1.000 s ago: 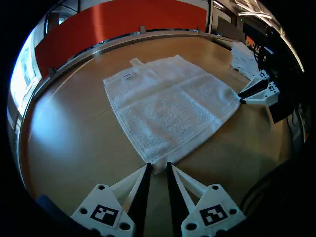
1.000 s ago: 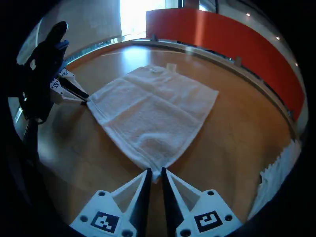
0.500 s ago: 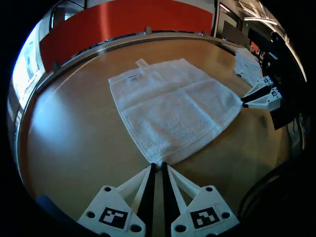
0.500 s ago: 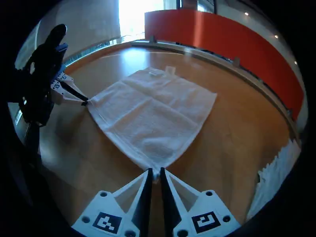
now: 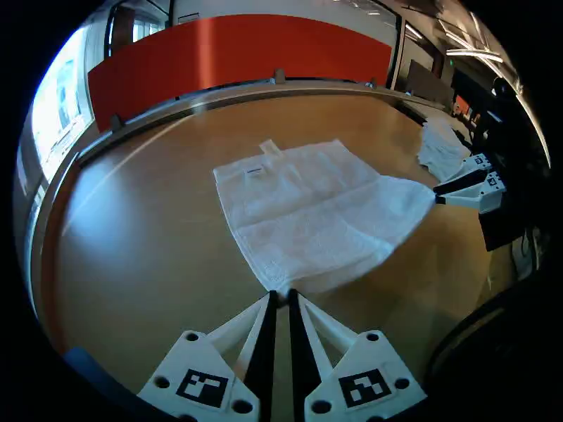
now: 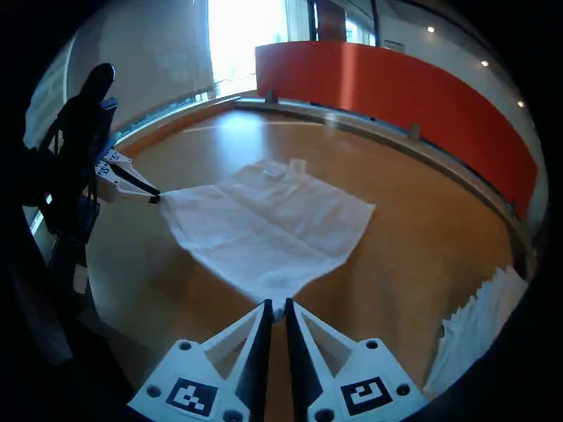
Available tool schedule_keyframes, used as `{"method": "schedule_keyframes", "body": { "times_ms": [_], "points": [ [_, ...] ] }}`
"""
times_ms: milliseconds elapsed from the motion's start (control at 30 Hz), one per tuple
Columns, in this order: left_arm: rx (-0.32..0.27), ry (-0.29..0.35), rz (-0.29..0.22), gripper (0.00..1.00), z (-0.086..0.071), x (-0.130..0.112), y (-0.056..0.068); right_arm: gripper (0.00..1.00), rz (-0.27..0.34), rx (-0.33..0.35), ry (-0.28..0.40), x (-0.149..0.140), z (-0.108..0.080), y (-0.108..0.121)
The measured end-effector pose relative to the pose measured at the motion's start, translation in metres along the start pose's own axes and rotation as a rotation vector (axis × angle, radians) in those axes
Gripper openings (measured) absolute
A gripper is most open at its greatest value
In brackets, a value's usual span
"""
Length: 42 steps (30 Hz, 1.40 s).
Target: Fold towel
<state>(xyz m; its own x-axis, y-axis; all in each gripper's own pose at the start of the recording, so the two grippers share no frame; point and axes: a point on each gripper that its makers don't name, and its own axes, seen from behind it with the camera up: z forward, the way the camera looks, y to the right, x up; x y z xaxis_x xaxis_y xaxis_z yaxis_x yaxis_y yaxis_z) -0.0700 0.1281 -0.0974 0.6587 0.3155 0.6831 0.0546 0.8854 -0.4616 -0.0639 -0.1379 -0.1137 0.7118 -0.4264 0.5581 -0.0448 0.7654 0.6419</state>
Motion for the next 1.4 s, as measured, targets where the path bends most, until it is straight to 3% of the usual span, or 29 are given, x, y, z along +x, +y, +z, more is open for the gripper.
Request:
{"method": "schedule_keyframes", "body": {
  "times_ms": [267,567,967,1167,1400],
  "points": [
    [-0.004,0.031,-0.048,0.12,-0.019,0.018,0.002,0.14,-0.003,0.005,0.020,0.017,-0.017,-0.006],
    [-0.018,0.020,-0.057,0.12,-0.041,0.025,0.007,0.14,-0.007,0.018,0.035,0.036,-0.042,-0.012],
    [-0.082,-0.007,-0.105,0.12,-0.070,0.015,0.033,0.14,0.013,0.032,0.017,0.036,-0.074,-0.020],
    [-0.098,-0.014,-0.112,0.12,-0.075,0.009,0.039,0.13,0.015,0.034,-0.001,0.027,-0.079,-0.023],
    [-0.091,-0.011,-0.115,0.12,-0.070,0.010,0.037,0.13,0.022,0.041,0.004,0.029,-0.073,-0.026]
  ]
}}
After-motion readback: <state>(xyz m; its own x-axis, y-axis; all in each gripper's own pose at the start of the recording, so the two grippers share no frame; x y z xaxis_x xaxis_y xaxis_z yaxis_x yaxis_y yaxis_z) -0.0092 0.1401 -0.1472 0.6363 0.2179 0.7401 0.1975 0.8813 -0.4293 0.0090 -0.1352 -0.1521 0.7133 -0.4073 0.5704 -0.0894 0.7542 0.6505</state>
